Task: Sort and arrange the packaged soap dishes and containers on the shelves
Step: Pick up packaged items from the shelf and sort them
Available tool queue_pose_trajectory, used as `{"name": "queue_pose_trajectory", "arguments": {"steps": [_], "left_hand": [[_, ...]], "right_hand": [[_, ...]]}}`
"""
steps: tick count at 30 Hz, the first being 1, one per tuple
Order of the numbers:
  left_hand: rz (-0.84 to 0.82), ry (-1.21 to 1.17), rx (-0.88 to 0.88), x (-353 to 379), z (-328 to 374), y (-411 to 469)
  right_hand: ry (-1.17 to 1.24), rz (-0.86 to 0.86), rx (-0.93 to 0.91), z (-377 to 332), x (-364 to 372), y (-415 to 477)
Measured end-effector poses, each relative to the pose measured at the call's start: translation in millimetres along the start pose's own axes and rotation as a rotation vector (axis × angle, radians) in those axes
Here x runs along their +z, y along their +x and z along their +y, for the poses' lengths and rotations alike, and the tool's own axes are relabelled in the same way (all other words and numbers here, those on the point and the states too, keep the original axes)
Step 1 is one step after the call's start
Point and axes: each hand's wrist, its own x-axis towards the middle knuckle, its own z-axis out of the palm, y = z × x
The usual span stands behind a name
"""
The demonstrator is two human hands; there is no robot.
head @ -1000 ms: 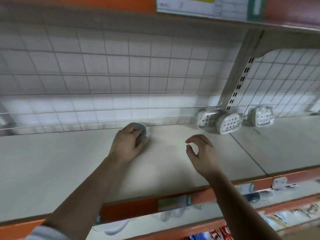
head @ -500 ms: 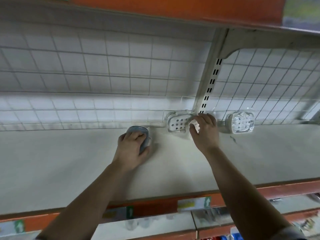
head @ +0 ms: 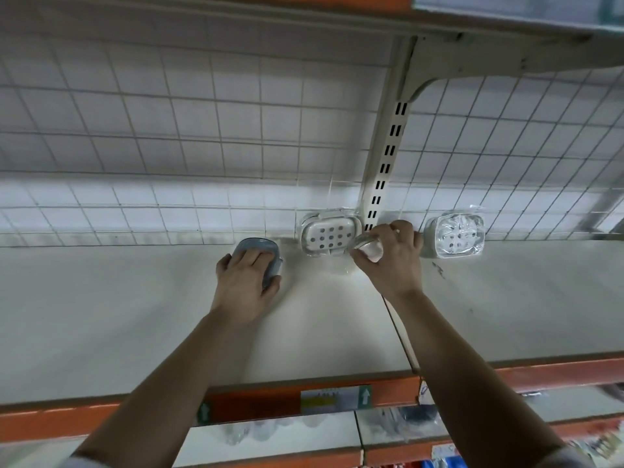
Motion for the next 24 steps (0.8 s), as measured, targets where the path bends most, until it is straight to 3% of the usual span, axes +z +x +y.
{"name": "queue_pose_trajectory", "arguments": {"steps": [3, 7, 16, 24], "left_hand": [[-0.005, -0.012, -0.003, 4.4, 8.1, 3.8], [0.024, -0.018, 0.000, 8.2, 11.7, 1.5], [-0.070, -0.113, -0.138, 0.2, 18.1, -9.8], [-0.165, -0.078, -0.070, -12.0, 25.6, -36.4]], "right_hand": [[0.050, 0.009, -0.020, 6.6, -5.5, -10.9], [-0.045, -0.209, 0.112, 18.3, -4.6, -40.7], [-0.052, -0.211, 0.253, 7.1, 2.2, -34.8], [-0.100, -0.298, 0.189, -14.0, -4.8, -62.3]]}}
